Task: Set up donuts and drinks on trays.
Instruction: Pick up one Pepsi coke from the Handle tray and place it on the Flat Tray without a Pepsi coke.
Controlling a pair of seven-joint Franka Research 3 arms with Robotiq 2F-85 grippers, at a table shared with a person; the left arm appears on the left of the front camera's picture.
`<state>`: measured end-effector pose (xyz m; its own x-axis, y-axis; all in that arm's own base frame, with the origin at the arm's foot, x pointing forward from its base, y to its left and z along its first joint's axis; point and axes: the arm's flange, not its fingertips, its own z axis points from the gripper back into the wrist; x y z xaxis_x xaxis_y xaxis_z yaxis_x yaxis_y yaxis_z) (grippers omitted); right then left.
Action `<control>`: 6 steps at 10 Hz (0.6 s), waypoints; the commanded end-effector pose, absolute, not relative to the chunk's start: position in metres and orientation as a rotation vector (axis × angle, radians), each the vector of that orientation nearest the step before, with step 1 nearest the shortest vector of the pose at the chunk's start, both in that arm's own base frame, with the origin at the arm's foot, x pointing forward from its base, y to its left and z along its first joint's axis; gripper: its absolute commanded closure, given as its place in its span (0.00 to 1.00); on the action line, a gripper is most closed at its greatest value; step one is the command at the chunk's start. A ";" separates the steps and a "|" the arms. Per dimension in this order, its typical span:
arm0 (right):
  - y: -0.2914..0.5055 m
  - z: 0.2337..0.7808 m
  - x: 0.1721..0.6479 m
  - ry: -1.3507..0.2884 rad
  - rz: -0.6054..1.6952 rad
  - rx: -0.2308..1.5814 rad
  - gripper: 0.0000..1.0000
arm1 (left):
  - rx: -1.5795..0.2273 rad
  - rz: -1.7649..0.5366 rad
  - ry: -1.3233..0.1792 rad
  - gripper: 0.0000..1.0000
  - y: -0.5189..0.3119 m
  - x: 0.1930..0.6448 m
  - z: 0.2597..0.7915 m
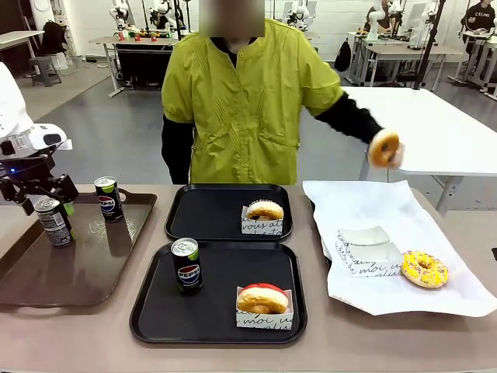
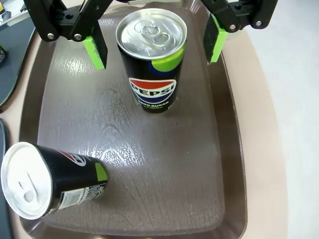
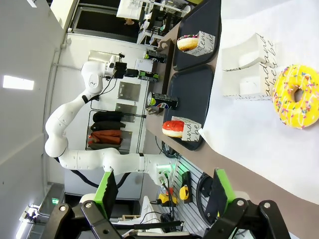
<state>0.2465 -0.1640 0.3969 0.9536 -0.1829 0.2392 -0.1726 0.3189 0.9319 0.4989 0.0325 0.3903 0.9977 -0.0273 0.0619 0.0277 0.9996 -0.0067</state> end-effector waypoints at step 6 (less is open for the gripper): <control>-0.164 0.398 0.250 -0.355 0.002 1.273 0.00 | 0.012 -0.057 -0.041 0.00 0.041 0.513 0.374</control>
